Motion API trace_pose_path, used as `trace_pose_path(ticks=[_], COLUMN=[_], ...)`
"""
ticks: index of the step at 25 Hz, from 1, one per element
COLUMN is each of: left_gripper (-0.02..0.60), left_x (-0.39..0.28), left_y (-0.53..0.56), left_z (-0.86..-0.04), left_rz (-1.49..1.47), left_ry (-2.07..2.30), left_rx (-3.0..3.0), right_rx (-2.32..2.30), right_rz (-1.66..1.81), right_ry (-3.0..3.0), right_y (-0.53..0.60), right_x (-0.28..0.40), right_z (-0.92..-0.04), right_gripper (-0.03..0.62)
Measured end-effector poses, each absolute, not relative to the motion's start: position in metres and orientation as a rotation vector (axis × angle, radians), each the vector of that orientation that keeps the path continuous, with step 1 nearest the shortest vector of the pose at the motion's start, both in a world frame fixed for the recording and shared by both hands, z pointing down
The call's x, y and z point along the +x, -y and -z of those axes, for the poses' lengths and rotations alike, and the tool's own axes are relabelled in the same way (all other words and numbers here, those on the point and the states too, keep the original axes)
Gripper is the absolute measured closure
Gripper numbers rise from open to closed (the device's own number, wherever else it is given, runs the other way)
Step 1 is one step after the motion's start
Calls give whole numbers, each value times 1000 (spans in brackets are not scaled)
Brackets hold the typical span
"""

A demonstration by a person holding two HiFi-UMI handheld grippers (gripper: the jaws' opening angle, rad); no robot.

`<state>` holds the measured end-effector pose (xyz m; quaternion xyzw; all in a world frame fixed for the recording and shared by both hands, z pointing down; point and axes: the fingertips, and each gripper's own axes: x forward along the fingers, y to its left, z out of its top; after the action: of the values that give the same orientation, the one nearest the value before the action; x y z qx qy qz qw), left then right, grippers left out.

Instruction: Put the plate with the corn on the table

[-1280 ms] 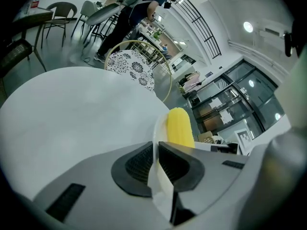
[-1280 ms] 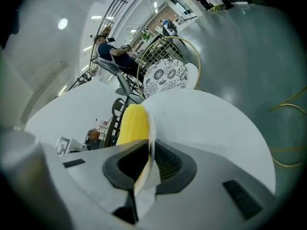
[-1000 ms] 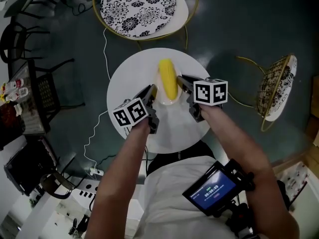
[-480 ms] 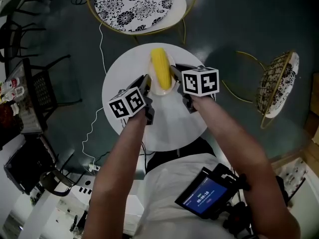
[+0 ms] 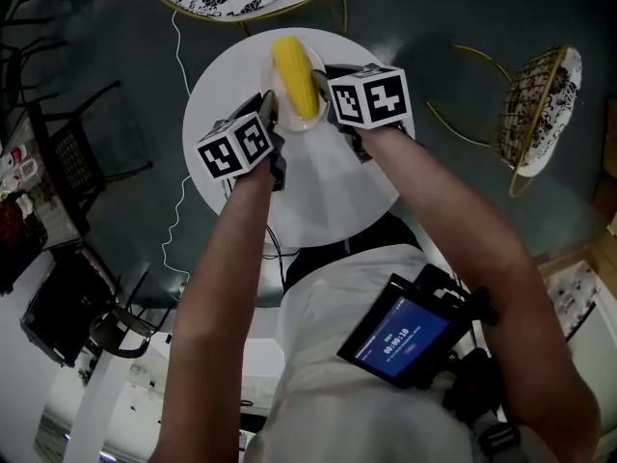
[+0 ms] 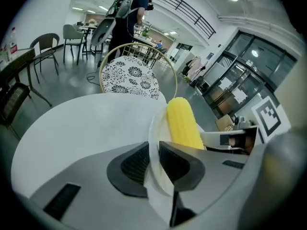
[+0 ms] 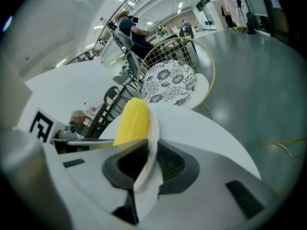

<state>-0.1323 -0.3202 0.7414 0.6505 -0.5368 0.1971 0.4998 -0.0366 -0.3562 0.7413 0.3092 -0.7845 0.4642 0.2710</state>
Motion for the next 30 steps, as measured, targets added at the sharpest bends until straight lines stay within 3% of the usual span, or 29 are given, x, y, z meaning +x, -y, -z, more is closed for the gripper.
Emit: trace_pose_path(ticks=[23, 30], left_gripper=[509, 543], left_x=[-160, -141], left_y=[298, 288], left_z=[-711, -686], left_rz=[-404, -443], left_ry=[1411, 1356], left_rx=[1618, 1730], right_rx=[949, 935], right_rz=[-1131, -1068], right_ry=[2147, 2137], right_y=[363, 350], right_x=[-20, -4], right_z=[-722, -707], right_gripper=[543, 546])
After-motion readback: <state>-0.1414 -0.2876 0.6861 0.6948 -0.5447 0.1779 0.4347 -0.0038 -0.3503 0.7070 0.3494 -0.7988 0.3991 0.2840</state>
